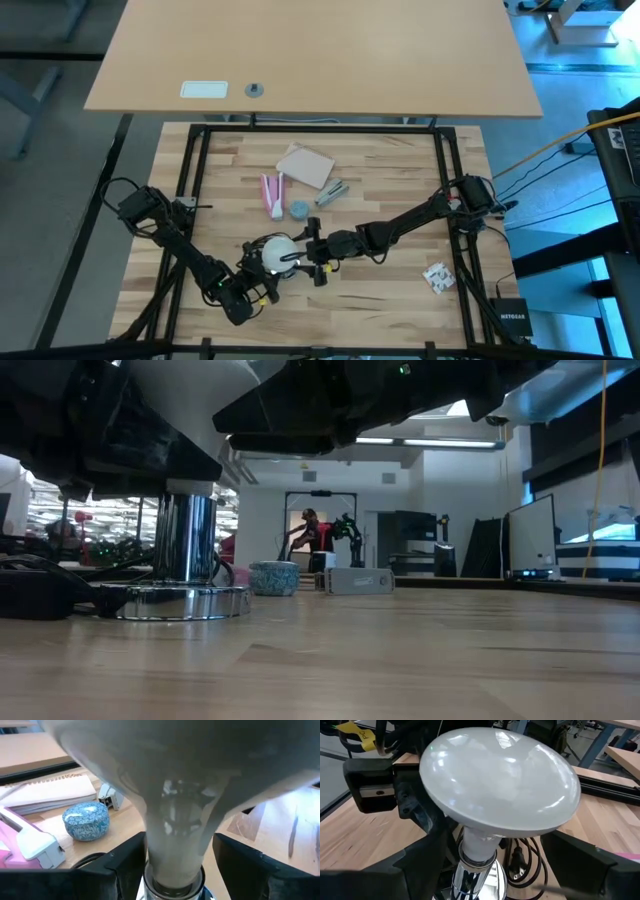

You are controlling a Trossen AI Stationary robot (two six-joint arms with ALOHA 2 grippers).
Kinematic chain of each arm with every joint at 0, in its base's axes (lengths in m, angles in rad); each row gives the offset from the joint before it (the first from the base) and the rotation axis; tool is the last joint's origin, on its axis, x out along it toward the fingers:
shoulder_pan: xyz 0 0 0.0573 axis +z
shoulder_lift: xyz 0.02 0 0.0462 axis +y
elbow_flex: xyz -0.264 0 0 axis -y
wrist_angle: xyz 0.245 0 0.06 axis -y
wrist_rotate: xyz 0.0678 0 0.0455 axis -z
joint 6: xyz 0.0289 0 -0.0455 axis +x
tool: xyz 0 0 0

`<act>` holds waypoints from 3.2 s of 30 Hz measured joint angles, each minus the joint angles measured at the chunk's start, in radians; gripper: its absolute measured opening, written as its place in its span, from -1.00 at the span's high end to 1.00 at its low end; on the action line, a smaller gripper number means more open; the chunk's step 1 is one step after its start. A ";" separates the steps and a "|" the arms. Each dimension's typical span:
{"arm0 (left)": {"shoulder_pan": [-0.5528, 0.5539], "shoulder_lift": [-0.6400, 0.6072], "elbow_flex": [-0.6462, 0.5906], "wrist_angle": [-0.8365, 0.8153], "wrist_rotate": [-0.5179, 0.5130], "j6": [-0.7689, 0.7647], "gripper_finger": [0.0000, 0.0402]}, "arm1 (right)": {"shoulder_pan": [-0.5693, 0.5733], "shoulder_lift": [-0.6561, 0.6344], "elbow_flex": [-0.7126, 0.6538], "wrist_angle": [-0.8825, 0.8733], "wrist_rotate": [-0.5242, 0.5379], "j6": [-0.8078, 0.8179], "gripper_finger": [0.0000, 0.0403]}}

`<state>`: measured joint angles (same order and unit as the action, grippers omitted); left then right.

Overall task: Screw lightbulb
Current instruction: Insert the lightbulb into the lamp

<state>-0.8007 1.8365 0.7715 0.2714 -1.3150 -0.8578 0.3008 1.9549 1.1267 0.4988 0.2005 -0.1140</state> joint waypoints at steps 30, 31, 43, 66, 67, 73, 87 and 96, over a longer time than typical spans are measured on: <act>-0.078 -0.002 0.001 -0.050 -0.114 -0.034 -0.10 | 0.000 0.000 0.000 -0.075 0.000 0.000 -0.63; -0.078 -0.005 0.001 -0.068 -0.114 -0.054 -0.10 | 0.000 0.000 0.000 -0.075 -0.001 0.000 -0.63; -0.132 -0.121 0.001 -0.500 -0.089 -0.400 -0.10 | 0.000 0.000 0.000 -0.081 -0.002 0.000 -0.63; -0.242 -0.417 0.001 -1.080 0.150 -0.811 -0.10 | 0.000 -0.332 0.001 -0.544 0.107 -0.109 -0.63; -0.242 -0.444 0.001 -1.099 0.157 -0.810 -0.10 | 0.000 -0.366 0.001 -0.566 0.110 -0.125 -0.63; -0.241 -0.580 0.001 -1.125 0.236 -0.691 -0.10 | 0.000 -0.552 0.001 -0.768 0.100 -0.167 -0.63; -0.239 -0.637 0.001 -1.130 0.341 -0.652 -0.10 | 0.055 -0.690 -0.442 -0.469 0.231 0.184 -0.63; -0.216 -0.637 0.000 -1.156 0.326 -0.652 -0.10 | 0.066 -0.368 -0.759 0.652 0.182 0.205 -0.63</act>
<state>-1.0165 1.1995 0.7719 -0.8843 -0.9889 -1.5103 0.3664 1.5868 0.3681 1.1505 0.3827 0.0908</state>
